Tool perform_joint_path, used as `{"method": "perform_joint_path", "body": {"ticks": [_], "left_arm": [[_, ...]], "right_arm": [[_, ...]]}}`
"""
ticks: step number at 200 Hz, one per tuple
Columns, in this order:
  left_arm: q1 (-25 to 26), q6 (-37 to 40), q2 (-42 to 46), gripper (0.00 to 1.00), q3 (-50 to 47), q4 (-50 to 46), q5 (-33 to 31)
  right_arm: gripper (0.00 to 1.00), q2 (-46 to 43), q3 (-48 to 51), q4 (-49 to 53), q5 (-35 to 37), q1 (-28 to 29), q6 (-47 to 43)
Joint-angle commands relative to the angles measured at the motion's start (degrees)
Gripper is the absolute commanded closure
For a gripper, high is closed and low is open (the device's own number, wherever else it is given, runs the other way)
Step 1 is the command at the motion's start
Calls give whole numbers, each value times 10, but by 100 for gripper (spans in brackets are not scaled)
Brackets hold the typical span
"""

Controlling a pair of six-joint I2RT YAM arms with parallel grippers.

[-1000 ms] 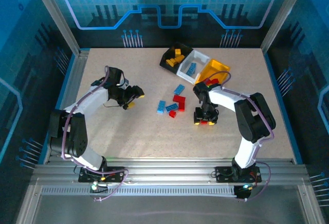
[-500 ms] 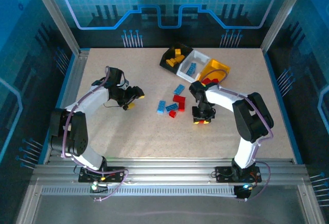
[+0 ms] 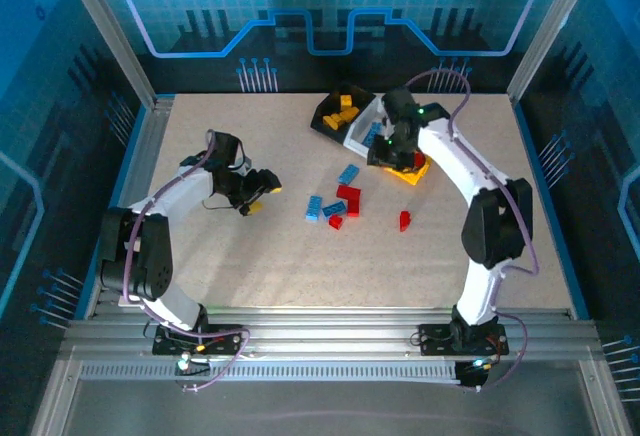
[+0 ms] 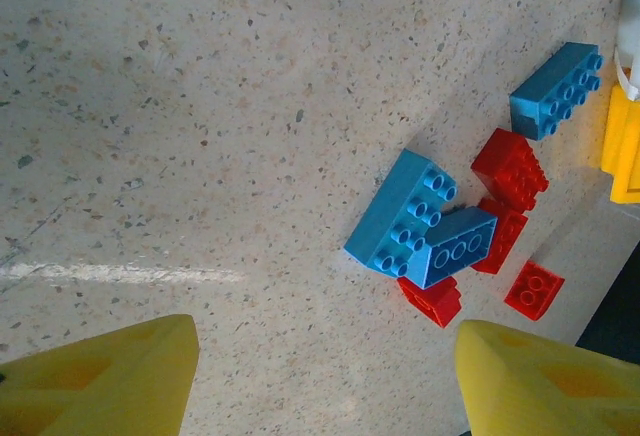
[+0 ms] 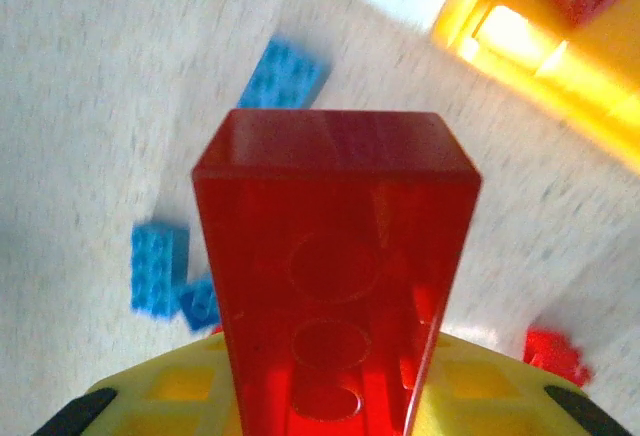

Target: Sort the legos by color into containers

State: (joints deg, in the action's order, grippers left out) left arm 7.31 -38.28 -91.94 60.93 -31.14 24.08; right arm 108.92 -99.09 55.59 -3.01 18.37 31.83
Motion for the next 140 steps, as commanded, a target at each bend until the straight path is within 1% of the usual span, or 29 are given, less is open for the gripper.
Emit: {"method": "perform_joint_path", "body": {"ticks": [1, 23, 57, 76, 108, 140], "left_arm": [[2, 25, 6, 31, 15, -28, 8], [1, 30, 23, 30, 12, -43, 2], [2, 37, 40, 30, 3, -58, -2], [1, 42, 44, 30, -1, -65, -3], [2, 45, 43, 29, 2, -66, -4], [2, 45, 20, 29, 19, -58, 7]], "right_arm": [[66, 76, -64, 32, 15, -39, -23], [66, 137, -130, 42, 15, -69, -26], [66, 206, -195, 52, 24, -96, -26], [62, 233, -224, 66, 27, -106, -25], [49, 229, -232, 70, 30, -112, -27], [44, 183, -204, 75, 30, -107, -37]]}}
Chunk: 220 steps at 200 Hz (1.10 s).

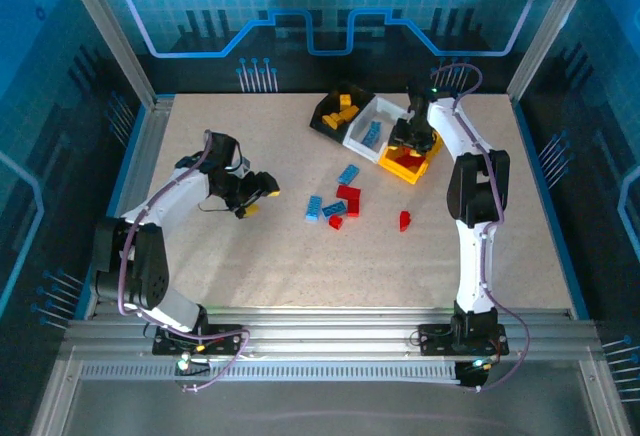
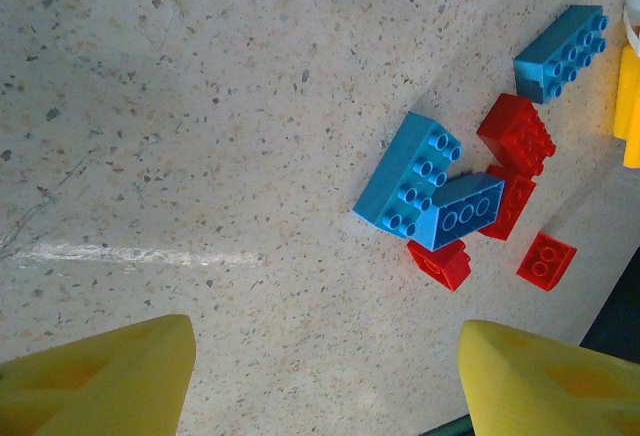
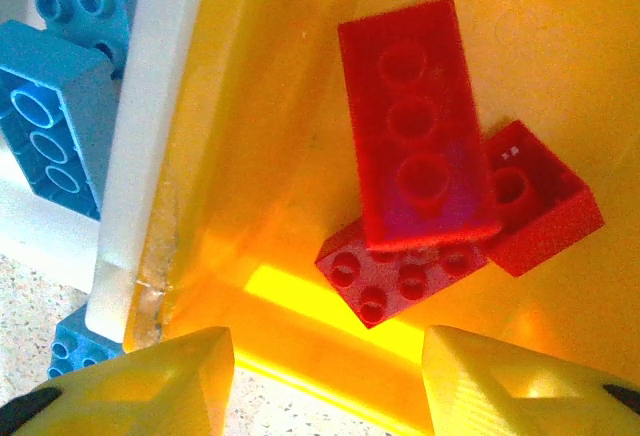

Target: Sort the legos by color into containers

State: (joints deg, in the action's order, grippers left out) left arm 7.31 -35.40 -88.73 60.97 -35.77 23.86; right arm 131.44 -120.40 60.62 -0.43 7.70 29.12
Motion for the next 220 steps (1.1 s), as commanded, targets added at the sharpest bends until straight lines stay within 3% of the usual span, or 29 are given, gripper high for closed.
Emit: {"method": "perform_joint_path", "body": {"ticks": [1, 105, 148, 220], "left_arm": [[3, 17, -13, 29, 20, -11, 10], [48, 10, -56, 26, 43, 33, 19], [69, 2, -46, 21, 29, 45, 15], [80, -7, 6, 18, -20, 42, 1]], "right_arm": [[44, -45, 11, 24, 4, 1, -10], [34, -334, 389, 15, 52, 111, -28], [32, -338, 480, -19, 70, 115, -31], [32, -269, 482, -58, 66, 102, -45]]}}
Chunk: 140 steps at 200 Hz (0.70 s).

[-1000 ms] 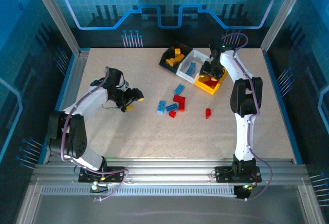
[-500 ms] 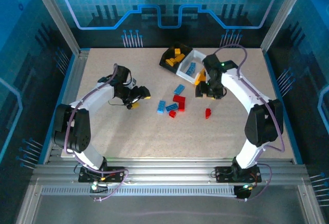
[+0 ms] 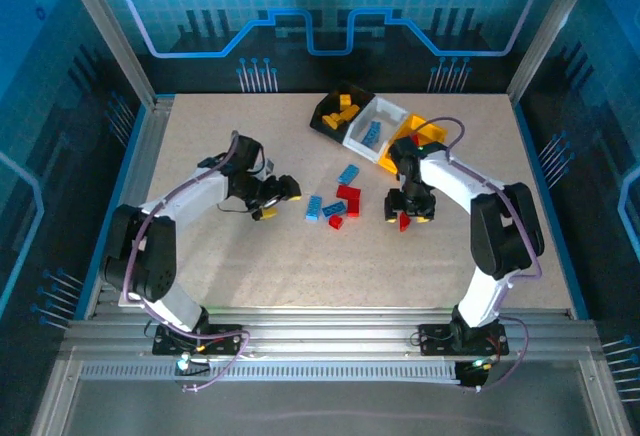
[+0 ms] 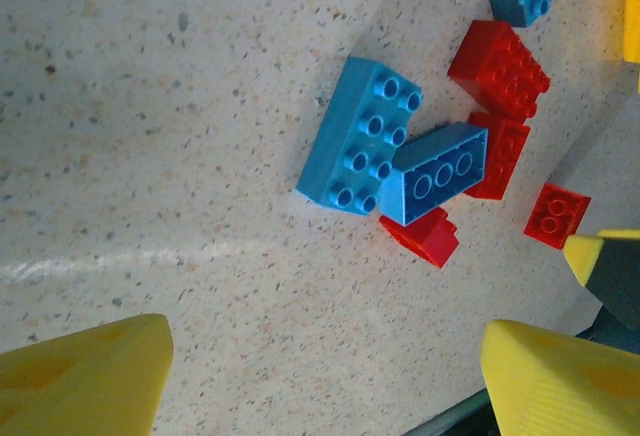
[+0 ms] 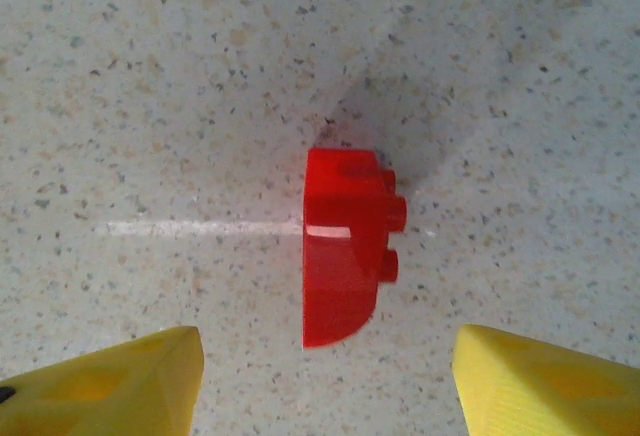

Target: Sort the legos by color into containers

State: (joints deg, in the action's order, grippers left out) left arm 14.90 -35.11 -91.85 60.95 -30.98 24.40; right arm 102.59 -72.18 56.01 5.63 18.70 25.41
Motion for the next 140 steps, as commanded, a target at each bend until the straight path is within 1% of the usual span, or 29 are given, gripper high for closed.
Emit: {"method": "perform_joint_path", "body": {"ticks": [1, 40, 82, 103, 140], "left_arm": [[4, -10, 38, 18, -21, -6, -4], [4, -17, 64, 18, -57, -1, -8], [4, -27, 70, 18, -70, 10, -6], [4, -29, 69, 17, -67, 14, -7], [4, -31, 66, 17, -62, 15, -6]], "right_arm": [[32, 20, -1, -12, 5, -8, -8], [33, 40, -1, -23, 0, -17, -12], [38, 54, 3, -34, -3, -23, -11], [43, 61, 3, -40, -2, -24, -12], [56, 72, -4, -41, -2, -26, -12]]}}
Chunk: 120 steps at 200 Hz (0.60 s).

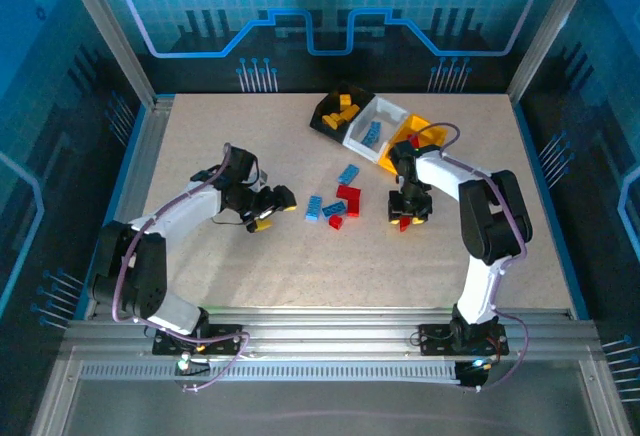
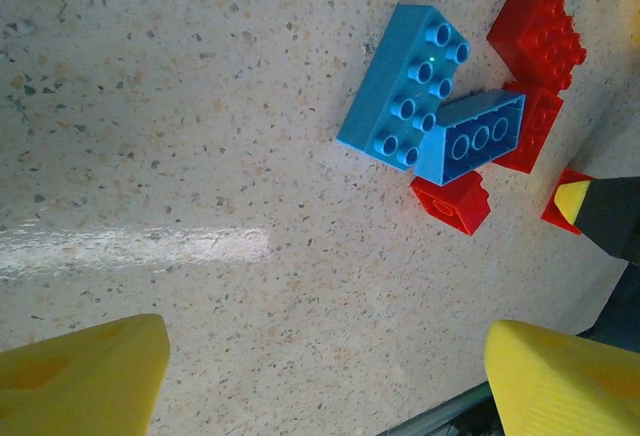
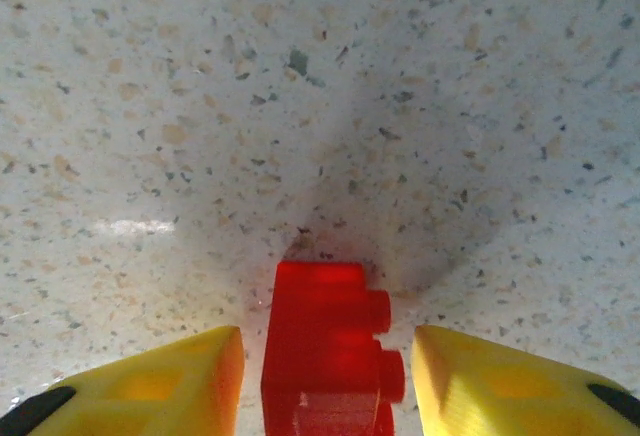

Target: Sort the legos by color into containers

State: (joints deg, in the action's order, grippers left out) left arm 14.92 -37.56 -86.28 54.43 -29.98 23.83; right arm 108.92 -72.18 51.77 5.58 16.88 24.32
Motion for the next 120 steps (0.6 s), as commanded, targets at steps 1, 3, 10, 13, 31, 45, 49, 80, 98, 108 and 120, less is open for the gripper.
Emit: {"method": "perform_joint_path", "body": {"ticks": [1, 3, 10, 13, 31, 45, 49, 80, 98, 108, 120], "left_arm": [[4, -7, 10, 17, 3, 4, 0], [4, -7, 10, 17, 4, 4, 0], [4, -7, 10, 16, 4, 5, 0], [4, -7, 10, 17, 4, 5, -1], [4, -7, 8, 16, 3, 6, 1], [4, -8, 7, 16, 2, 8, 1], [4, -8, 6, 16, 2, 8, 1], [4, -10, 1, 16, 3, 11, 3], [4, -10, -2, 15, 6, 12, 4], [4, -9, -2, 15, 6, 11, 4], [5, -8, -4, 15, 8, 10, 4]], "right_arm": [[56, 8, -5, 2, -1, -8, -1], [57, 8, -5, 1, -2, -8, -1], [59, 7, -6, 2, -1, -8, -1], [60, 6, -6, 3, 0, -8, -1], [65, 4, -10, 6, 0, -8, -4], [70, 3, -13, 9, -1, -8, -7], [71, 3, -14, 10, -1, -8, -7], [75, -5, -29, 19, -7, -8, -8], [75, -21, -51, 27, -22, -8, -5], [75, -30, -69, 32, -31, -9, -2], [75, -35, -99, 38, -41, -12, 0]]}}
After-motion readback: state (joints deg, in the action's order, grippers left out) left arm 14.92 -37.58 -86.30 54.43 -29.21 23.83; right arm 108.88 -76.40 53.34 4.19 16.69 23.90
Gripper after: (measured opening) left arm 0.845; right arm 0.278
